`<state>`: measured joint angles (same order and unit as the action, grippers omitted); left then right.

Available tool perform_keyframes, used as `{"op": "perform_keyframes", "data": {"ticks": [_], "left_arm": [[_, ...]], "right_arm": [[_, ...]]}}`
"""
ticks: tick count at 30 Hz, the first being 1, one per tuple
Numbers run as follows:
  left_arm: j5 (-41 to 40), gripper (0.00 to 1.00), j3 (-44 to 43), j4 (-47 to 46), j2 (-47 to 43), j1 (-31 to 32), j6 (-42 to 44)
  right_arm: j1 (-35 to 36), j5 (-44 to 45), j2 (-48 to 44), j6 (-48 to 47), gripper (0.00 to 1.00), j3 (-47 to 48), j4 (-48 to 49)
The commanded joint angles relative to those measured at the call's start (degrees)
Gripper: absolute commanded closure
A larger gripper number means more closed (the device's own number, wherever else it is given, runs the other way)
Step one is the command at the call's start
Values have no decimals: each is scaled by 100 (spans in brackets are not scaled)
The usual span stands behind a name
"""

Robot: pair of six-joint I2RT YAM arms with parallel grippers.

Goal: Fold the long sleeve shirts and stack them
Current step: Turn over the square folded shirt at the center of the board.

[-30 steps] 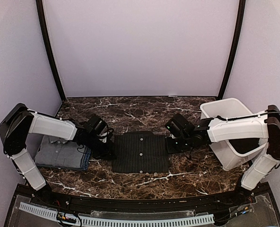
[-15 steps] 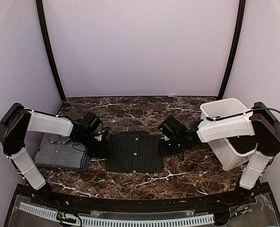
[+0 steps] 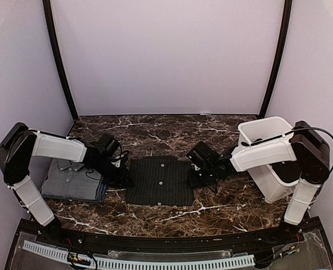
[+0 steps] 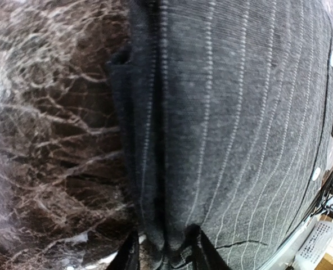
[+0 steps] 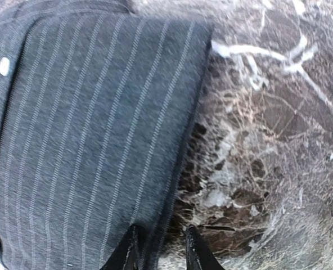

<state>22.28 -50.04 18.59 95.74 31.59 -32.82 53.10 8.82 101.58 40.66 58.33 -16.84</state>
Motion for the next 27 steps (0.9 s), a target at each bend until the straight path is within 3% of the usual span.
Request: {"op": "perform_keyframes", "data": {"ticks": [1, 4, 10, 14, 21, 27], "left_arm": [[-200, 62, 233, 12, -86, -40, -20], [-155, 56, 328, -133, -18, 31, -90], [-325, 53, 476, -256, 160, 365, -405], [-311, 62, 695, -477, 224, 442, -746], [-514, 98, 356, -76, -40, 441, -673], [-679, 100, -343, 810, -450, 328, -92]], "right_arm": [[-19, 16, 30, 69, 74, -220, 93], [-21, 27, 3, 73, 74, -248, 102], [-19, 24, 19, 79, 74, -284, 134], [-20, -33, 52, 83, 74, -312, 195], [-20, -52, 21, 63, 75, -308, 215], [-6, -211, 110, 36, 75, -240, 352]]}}
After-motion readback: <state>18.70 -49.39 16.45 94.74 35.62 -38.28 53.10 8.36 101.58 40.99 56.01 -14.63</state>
